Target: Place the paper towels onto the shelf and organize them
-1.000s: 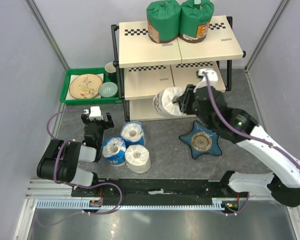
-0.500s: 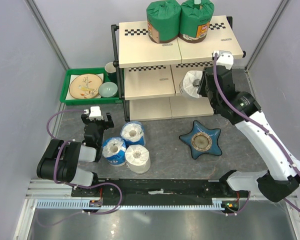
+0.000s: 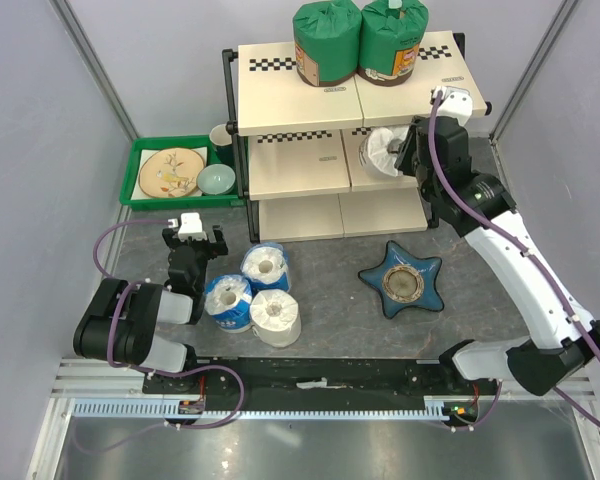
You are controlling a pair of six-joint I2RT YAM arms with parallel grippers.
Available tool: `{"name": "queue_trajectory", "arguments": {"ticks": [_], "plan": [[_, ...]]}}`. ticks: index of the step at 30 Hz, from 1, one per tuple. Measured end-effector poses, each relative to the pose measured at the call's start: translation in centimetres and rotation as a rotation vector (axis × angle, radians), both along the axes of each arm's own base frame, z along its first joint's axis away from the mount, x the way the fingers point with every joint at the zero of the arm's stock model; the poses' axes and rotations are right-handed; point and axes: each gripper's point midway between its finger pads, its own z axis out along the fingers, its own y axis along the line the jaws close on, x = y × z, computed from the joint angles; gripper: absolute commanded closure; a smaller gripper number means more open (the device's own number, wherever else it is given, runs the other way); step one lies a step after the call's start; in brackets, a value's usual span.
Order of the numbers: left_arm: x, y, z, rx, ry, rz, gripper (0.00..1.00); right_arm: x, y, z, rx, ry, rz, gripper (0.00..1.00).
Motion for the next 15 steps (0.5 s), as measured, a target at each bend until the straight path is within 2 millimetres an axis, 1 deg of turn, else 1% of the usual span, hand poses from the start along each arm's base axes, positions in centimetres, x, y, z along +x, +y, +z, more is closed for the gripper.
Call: {"name": "queue_trajectory", "arguments": {"ticks": [6, 10, 15], "plan": [[0.0, 0.0, 0.0, 0.000, 0.000, 0.000, 0.01, 1.3, 0.7, -0.8, 0.010, 0.008, 0.013, 0.73], [0.0, 0.0, 0.0, 0.000, 0.000, 0.000, 0.01, 1.6, 1.9, -1.4, 0.038, 0.021, 0.061, 0.73], [0.0, 0.0, 0.0, 0.000, 0.000, 0.000, 0.01, 1.7, 3.3, -1.5, 0.079, 0.021, 0.118, 0.72]]}}
